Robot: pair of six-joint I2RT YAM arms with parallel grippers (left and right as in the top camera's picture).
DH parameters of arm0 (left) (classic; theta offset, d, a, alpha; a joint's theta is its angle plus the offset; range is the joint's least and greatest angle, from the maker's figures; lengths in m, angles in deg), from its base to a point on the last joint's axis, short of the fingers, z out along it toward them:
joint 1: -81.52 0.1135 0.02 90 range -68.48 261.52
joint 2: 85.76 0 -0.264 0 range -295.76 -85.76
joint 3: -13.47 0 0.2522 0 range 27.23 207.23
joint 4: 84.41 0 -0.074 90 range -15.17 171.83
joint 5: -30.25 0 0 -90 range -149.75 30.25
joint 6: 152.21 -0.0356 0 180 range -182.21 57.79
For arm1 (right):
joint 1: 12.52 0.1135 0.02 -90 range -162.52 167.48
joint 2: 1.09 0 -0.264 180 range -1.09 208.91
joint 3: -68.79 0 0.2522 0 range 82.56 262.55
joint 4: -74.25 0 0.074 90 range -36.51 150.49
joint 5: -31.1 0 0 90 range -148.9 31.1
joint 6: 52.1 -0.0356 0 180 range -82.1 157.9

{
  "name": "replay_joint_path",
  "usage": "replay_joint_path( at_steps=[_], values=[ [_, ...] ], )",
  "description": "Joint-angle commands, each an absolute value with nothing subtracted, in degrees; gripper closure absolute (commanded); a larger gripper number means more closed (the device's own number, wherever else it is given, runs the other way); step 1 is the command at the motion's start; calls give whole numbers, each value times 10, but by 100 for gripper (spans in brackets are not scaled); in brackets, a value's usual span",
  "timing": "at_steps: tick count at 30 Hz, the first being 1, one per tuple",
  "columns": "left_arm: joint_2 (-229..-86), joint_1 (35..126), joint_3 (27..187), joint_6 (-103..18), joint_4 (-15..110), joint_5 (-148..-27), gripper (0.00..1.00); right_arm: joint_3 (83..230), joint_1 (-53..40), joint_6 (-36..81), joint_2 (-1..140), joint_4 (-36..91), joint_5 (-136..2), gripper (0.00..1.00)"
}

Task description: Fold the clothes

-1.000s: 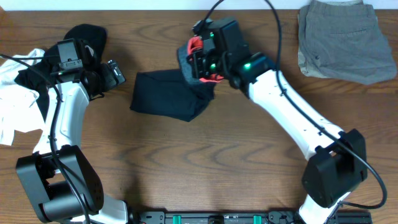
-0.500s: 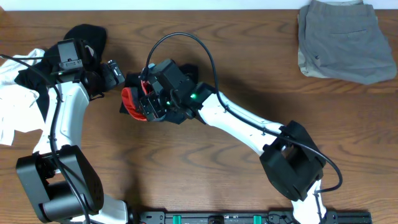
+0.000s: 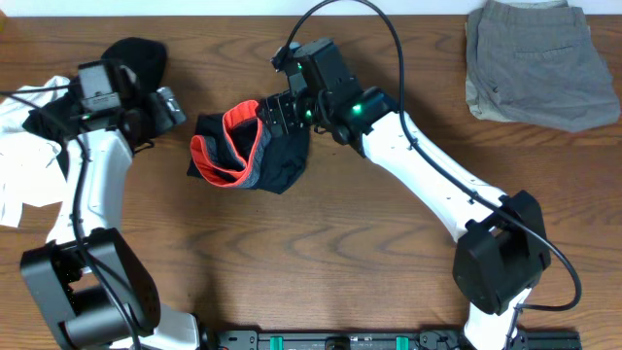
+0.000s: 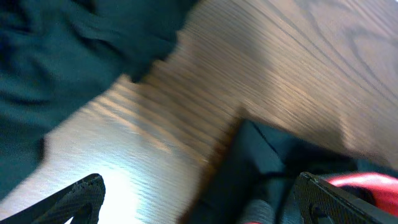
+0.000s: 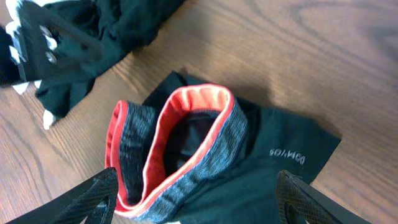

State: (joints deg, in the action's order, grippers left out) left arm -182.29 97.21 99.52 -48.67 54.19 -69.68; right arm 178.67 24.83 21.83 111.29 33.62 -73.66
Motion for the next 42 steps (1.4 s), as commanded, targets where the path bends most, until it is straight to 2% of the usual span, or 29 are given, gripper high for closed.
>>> replay_joint_path(
  at_steps=[1, 7, 15, 18, 21, 24, 25, 32, 39, 40, 42],
  values=[
    [-1784, 1011, 1017, -477, 543, -691, 2, 1792, 274, 215, 1138, 334, -721, 24],
    [-1738, 1070, 1017, -423, 532, -694, 2, 1792, 312, 190, 1184, 337, -645, 40],
    [-1729, 1075, 1016, -419, 519, -694, 2, 1792, 340, 163, 1219, 347, -607, 50],
    [-1729, 1075, 1016, -419, 516, -694, 2, 1792, 344, 160, 1227, 356, -591, 57],
    [-1729, 1075, 1016, -419, 512, -694, 2, 1792, 344, 156, 1228, 364, -591, 71],
    [-1729, 1075, 1016, -419, 510, -693, 2, 1792, 344, 142, 1228, 384, -589, 96],
    [-1729, 1075, 1016, -419, 510, -694, 2, 1792, 344, 140, 1228, 392, -593, 99],
    [-1729, 1075, 1016, -419, 510, -694, 2, 1811, 366, 139, 1228, 458, -694, 99],
    [-1729, 1075, 1016, -419, 510, -694, 2, 1816, 419, 151, 1234, 481, -694, 98],
    [-1730, 1075, 1016, -419, 510, -694, 2, 1816, 420, 151, 1237, 481, -693, 86],
    [-1730, 1075, 1016, -419, 510, -694, 2, 1816, 416, 151, 1238, 481, -693, 42]
  ],
)
